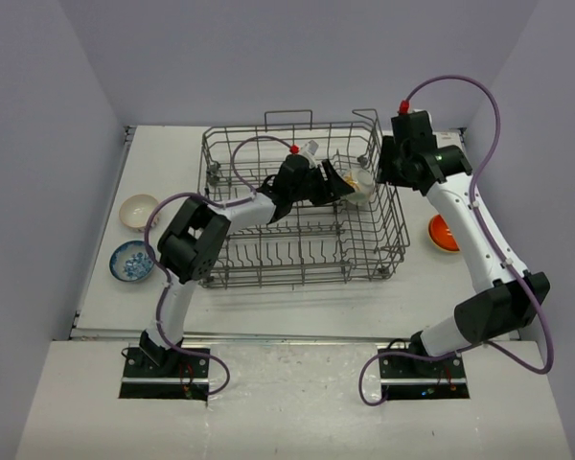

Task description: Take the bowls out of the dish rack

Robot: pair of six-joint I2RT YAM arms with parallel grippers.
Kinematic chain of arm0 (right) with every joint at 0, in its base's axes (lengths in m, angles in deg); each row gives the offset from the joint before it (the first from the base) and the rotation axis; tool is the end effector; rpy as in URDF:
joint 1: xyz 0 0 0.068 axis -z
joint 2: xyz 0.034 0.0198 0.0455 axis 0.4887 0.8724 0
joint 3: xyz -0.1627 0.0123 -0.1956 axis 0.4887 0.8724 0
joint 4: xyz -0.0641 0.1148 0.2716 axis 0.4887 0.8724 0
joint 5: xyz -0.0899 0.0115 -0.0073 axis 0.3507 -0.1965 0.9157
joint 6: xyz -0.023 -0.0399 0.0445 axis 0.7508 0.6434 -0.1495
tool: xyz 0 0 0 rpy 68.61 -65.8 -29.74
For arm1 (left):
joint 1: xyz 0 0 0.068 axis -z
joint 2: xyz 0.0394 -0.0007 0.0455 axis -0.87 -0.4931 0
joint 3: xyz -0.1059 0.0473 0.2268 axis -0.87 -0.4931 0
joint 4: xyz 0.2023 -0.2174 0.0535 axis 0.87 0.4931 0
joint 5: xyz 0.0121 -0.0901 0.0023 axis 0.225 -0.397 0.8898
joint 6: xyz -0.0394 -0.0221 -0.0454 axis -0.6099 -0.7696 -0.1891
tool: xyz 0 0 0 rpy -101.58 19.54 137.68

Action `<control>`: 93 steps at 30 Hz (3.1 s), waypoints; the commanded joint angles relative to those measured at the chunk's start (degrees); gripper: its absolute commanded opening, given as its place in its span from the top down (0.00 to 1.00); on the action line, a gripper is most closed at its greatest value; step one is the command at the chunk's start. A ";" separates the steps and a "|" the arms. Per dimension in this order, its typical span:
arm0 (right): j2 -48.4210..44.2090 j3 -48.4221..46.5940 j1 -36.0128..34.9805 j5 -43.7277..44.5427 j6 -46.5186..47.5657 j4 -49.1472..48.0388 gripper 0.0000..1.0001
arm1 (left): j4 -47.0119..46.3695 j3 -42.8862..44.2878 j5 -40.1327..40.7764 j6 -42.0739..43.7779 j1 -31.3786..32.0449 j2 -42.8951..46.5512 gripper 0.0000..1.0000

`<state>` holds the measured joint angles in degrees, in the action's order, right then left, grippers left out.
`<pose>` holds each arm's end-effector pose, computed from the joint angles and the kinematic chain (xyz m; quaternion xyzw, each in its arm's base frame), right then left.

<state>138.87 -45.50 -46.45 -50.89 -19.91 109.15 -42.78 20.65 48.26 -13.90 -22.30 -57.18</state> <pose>0.3525 0.0936 0.3664 0.0734 0.9162 -0.0167 0.3937 0.4135 -0.3436 0.1427 -0.0634 0.8163 -0.5021 0.2784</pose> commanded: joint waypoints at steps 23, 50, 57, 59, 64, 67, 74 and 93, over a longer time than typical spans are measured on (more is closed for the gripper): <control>1.30 -0.20 1.46 -0.75 -1.02 -0.30 1.00 | 29.57 21.64 6.36 10.09 -2.02 4.24 0.34; 1.83 1.74 1.37 -2.86 -1.45 -1.79 1.00 | 43.04 35.19 -11.04 14.49 -7.92 -9.83 0.33; 2.36 0.77 1.46 -2.86 -1.19 -1.44 1.00 | 39.69 36.07 -12.89 12.12 -6.51 -10.98 0.33; 2.44 0.68 1.37 -2.86 -1.19 -1.53 1.00 | 39.17 36.24 -13.24 11.59 -5.90 -11.24 0.33; 2.53 1.03 1.46 -3.13 -1.28 -1.62 1.00 | 38.99 38.00 -13.51 10.45 -5.11 -13.25 0.33; 2.36 1.12 1.46 -3.13 -1.28 -1.62 1.00 | 39.08 39.49 -13.33 10.00 -4.93 -14.57 0.33; 2.00 1.29 1.37 -3.48 -1.54 -1.62 1.00 | 38.90 40.64 -13.06 8.78 -4.58 -16.43 0.32; 2.53 1.39 1.37 -3.92 -0.93 -1.97 1.00 | 15.36 32.29 -20.71 -1.06 -3.61 -13.26 0.61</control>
<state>139.83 -44.60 -44.66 -52.33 -19.54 107.97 -20.29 53.67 31.39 -12.54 -27.18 -73.53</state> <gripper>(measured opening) 0.023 0.412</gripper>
